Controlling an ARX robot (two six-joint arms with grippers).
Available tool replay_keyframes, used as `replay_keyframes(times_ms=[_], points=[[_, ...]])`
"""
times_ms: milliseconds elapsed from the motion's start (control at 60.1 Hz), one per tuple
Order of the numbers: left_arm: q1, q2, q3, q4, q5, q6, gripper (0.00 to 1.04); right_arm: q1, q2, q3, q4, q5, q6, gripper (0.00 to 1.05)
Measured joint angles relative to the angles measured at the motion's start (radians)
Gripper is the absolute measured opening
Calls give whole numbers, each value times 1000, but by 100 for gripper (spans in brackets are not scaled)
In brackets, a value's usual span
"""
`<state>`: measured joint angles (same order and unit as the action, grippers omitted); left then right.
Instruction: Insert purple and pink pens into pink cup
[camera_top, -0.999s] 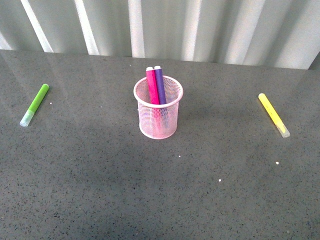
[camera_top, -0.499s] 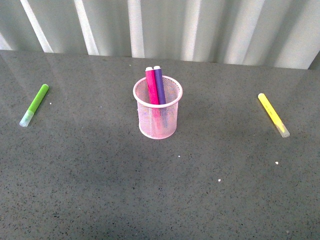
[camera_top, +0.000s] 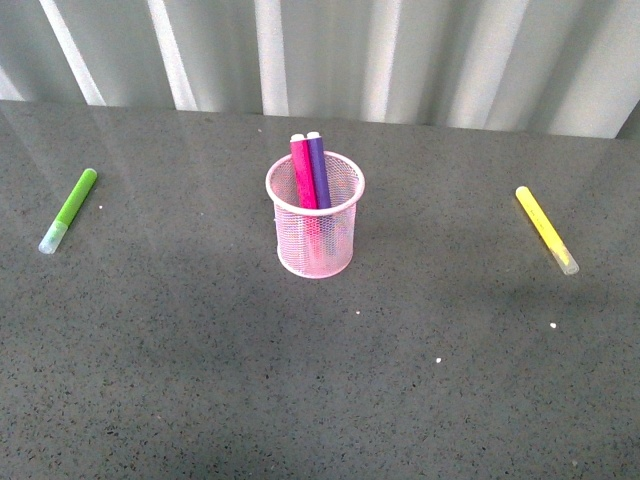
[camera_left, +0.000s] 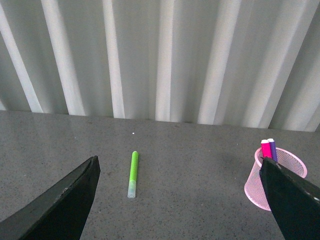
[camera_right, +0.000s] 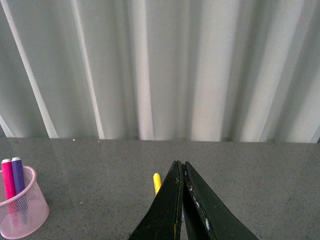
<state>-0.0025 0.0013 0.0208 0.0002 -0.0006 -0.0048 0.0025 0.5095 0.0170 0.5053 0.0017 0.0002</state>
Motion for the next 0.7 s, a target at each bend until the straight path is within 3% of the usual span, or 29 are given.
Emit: replay_keyframes(times_ms=[699], points=[[0, 0, 0, 0, 0, 0, 98, 0, -287, 0, -278, 0, 0, 3]])
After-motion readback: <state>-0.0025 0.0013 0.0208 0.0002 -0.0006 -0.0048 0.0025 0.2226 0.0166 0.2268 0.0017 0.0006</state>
